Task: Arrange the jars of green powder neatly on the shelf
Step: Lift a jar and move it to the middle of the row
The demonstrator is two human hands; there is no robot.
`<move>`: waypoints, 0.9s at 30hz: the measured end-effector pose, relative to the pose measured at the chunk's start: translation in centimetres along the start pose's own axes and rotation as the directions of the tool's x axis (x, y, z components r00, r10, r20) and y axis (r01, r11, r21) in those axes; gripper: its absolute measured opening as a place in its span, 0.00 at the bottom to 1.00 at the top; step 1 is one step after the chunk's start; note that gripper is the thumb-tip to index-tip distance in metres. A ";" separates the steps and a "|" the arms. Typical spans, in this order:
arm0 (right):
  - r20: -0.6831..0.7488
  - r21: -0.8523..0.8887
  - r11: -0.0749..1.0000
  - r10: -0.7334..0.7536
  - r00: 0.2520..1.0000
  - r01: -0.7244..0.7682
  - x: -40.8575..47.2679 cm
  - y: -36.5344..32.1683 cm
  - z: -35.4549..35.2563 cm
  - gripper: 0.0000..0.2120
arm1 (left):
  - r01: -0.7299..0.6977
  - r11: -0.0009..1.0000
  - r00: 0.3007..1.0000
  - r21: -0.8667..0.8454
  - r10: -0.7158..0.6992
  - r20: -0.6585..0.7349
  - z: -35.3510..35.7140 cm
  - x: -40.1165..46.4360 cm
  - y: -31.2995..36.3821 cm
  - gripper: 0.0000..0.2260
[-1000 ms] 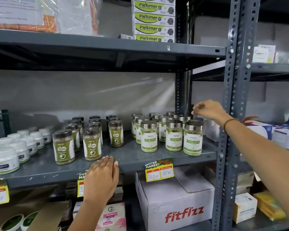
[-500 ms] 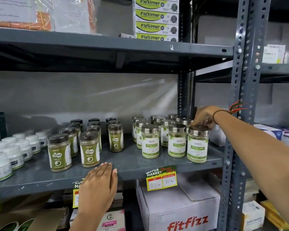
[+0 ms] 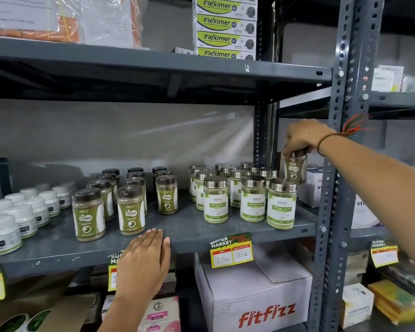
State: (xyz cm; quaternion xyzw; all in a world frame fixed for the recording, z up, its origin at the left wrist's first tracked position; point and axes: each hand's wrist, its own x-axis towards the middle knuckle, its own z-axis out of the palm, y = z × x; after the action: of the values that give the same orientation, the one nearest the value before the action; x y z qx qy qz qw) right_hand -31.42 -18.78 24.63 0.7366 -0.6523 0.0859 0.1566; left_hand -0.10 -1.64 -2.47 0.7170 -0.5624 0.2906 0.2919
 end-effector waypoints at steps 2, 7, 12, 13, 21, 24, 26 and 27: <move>-0.081 -0.038 0.999 -0.025 0.996 0.022 -0.5 -0.1 -1.9 0.22 | 0.006 1.000 1.000 0.000 -0.006 -0.006 -0.1 0.0 0.1 0.19; -0.225 -0.031 0.987 -0.159 0.961 0.156 -2.2 -1.3 -6.4 0.23 | 0.005 1.000 1.000 -0.016 -0.005 -0.027 -0.2 0.1 0.1 0.20; -0.298 0.248 0.881 -0.327 0.897 0.403 -5.3 -5.3 -8.5 0.18 | 0.004 1.000 1.000 -0.021 -0.005 -0.025 -0.2 0.0 0.2 0.19; -0.277 0.369 0.823 -0.347 0.896 0.433 -5.7 -6.4 -8.3 0.17 | 0.003 1.000 1.000 -0.022 -0.003 -0.022 -0.2 0.1 0.2 0.19; -0.072 0.623 0.617 -0.568 0.820 0.482 -6.5 -16.8 -1.7 0.17 | -0.013 0.999 1.000 -0.043 0.012 -0.026 0.1 0.1 -0.1 0.18; -0.009 0.623 0.616 -0.609 0.793 0.481 -6.2 -19.6 1.0 0.18 | -0.023 0.999 0.999 -0.042 0.021 -0.037 0.1 0.1 -0.1 0.15; 0.003 0.611 0.623 -0.618 0.786 0.488 -5.9 -20.9 2.2 0.18 | -0.021 0.999 0.999 -0.039 0.020 -0.040 0.2 0.1 -0.2 0.14; 0.007 0.598 0.629 -0.624 0.781 0.497 -5.8 -21.5 2.5 0.18 | -0.021 0.999 0.999 -0.036 0.019 -0.043 0.3 0.1 -0.2 0.14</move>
State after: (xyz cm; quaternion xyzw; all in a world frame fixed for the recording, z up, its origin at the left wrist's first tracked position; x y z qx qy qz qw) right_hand -11.15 -12.11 17.79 0.9196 -0.3456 0.1422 -0.1213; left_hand 0.15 -1.91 -2.58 0.6995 -0.5686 0.2981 0.3140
